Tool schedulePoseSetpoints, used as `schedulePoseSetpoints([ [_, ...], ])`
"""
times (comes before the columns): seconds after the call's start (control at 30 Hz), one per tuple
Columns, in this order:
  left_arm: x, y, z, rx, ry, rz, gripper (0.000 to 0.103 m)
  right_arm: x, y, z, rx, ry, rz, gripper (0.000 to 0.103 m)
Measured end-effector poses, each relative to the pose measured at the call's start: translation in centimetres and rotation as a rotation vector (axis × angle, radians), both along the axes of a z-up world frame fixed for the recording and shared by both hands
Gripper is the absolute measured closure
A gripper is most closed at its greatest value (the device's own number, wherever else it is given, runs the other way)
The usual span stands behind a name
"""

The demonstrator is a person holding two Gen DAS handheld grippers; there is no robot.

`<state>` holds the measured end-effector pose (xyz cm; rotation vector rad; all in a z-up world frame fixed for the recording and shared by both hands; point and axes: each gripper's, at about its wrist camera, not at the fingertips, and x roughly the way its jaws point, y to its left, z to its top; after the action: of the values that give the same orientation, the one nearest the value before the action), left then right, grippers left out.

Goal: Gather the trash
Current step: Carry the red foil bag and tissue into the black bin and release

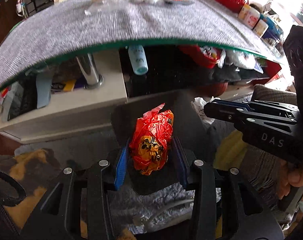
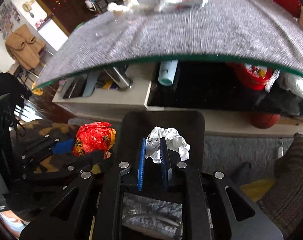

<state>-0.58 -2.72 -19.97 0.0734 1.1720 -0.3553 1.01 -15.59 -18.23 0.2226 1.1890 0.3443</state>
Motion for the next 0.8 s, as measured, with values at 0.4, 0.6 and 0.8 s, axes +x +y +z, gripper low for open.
schedulePoseSetpoints([
  [0.4, 0.9, -0.2, -1.7, 0.000, 0.048, -0.014, 0.059, 1.0, 0.5, -1.4, -0.015, 0.042, -0.001, 0.084],
  [0.6, 1.2, 0.3, -1.8, -0.014, 0.057, -0.001, 0.045, 1.2, 0.3, -1.0, 0.002, 0.042, -0.008, 0.060],
  [0.8, 1.1, 0.8, -0.7, -0.001, 0.025, 0.013, 0.025, 1.4, -0.6, 0.1, -0.017, 0.009, -0.039, 0.042],
])
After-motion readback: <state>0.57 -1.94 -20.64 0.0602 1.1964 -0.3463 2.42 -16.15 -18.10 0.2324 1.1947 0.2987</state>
